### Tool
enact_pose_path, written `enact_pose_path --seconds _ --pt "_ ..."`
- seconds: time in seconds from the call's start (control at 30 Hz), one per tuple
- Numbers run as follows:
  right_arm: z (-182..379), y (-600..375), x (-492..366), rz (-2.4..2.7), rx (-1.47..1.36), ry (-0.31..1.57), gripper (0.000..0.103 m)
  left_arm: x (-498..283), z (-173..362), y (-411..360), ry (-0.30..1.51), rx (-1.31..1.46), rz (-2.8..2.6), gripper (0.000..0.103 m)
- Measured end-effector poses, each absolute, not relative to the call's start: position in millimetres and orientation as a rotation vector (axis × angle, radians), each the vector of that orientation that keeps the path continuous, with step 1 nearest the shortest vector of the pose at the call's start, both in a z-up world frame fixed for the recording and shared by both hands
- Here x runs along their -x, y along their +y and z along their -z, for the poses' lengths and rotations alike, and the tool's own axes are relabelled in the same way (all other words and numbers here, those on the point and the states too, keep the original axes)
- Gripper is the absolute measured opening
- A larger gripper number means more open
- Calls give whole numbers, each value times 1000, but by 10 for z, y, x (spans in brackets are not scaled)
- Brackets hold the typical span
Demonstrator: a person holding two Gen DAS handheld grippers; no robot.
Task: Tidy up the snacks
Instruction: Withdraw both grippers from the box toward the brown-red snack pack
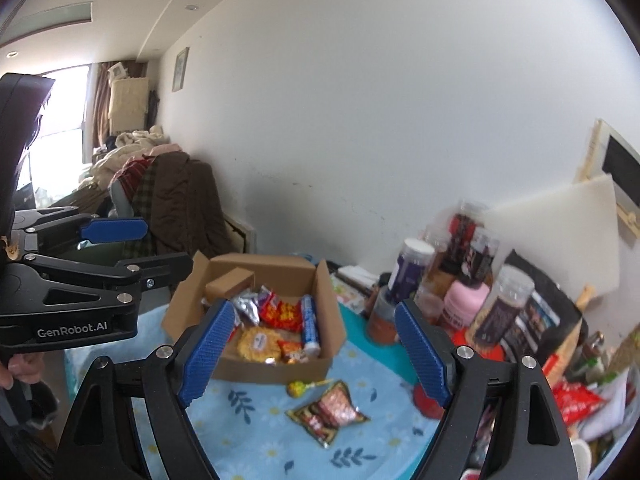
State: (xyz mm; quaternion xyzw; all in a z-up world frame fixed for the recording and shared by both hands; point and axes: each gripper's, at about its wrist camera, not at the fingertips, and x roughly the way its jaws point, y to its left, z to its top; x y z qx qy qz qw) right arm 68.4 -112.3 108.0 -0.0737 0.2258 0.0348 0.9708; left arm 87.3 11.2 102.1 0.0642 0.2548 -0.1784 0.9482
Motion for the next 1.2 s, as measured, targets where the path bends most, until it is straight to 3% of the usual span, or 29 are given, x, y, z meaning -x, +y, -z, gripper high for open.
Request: enact_pose_path --seconds 0.63,1.2 --pt "-210 -1395 -343 -27 3 619 84 -729 -115 -268 712 -166 489 62" --pt "423 -1772 -676 33 -79 767 84 -1096 557 -482 859 -146 485 62"
